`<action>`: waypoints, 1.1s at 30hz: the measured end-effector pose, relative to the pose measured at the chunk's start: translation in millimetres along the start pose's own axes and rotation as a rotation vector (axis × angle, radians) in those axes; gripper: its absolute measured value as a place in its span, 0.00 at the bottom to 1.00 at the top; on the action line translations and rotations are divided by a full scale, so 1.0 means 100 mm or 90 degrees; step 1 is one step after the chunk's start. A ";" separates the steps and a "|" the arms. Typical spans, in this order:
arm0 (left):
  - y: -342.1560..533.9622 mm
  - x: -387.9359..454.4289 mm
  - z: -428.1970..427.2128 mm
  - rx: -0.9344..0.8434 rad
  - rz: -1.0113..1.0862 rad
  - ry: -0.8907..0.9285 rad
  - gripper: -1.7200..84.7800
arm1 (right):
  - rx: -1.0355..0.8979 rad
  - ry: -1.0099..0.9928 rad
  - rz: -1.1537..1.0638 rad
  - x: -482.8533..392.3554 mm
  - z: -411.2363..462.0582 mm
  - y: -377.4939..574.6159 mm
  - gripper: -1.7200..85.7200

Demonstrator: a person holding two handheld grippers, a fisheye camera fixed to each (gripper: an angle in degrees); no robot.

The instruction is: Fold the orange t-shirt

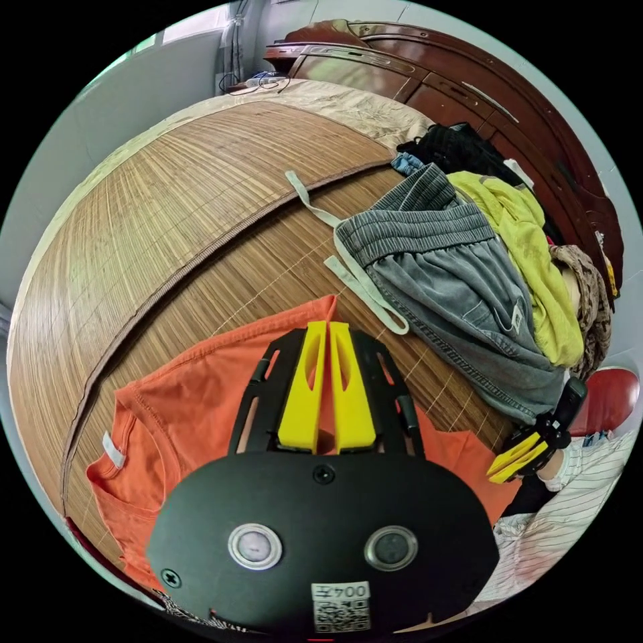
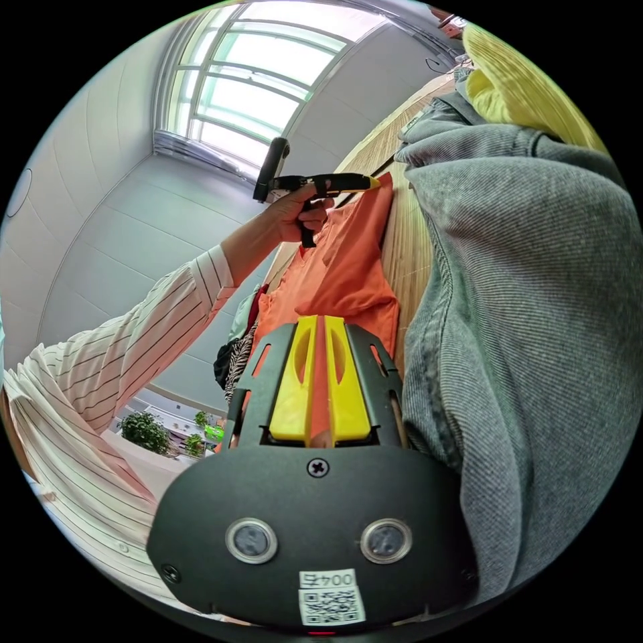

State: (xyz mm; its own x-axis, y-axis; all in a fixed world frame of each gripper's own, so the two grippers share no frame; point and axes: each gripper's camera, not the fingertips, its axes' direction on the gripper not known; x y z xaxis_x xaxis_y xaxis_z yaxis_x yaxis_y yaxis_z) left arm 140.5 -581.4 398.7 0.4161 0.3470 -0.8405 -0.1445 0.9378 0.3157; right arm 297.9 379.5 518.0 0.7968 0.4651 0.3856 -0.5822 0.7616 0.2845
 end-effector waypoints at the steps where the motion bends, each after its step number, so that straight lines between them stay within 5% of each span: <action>1: -0.03 0.01 0.00 -0.002 0.009 -0.007 0.04 | 0.003 0.002 0.002 0.00 0.01 0.00 0.02; 6: -0.21 0.08 0.24 -0.065 0.047 -0.057 0.04 | -0.003 0.081 0.019 -0.01 0.12 0.00 0.03; 16: -0.32 -0.15 -0.22 -0.036 -0.094 0.037 0.08 | 0.002 0.105 0.012 -0.08 0.29 -0.01 0.04; 24: 0.68 0.06 -0.51 -0.008 -0.106 -0.018 0.08 | 0.064 0.161 -0.051 -0.33 0.35 -0.15 0.09; 29: 1.18 0.21 -0.38 0.068 -0.114 0.102 0.05 | 0.050 0.181 -0.066 -0.39 0.59 -0.18 0.09; 33: 1.16 0.26 -0.13 -0.001 -0.101 0.008 0.04 | -0.005 0.206 -0.068 -0.39 0.84 -0.30 0.09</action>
State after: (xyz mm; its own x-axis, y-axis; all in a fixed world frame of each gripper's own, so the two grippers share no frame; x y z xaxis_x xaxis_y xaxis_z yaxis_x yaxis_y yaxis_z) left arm 122.4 -463.3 407.8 0.4231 0.1945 -0.8849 -0.0797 0.9809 0.1775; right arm 270.9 300.9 568.2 0.8638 0.5008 0.0554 -0.4927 0.8167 0.3004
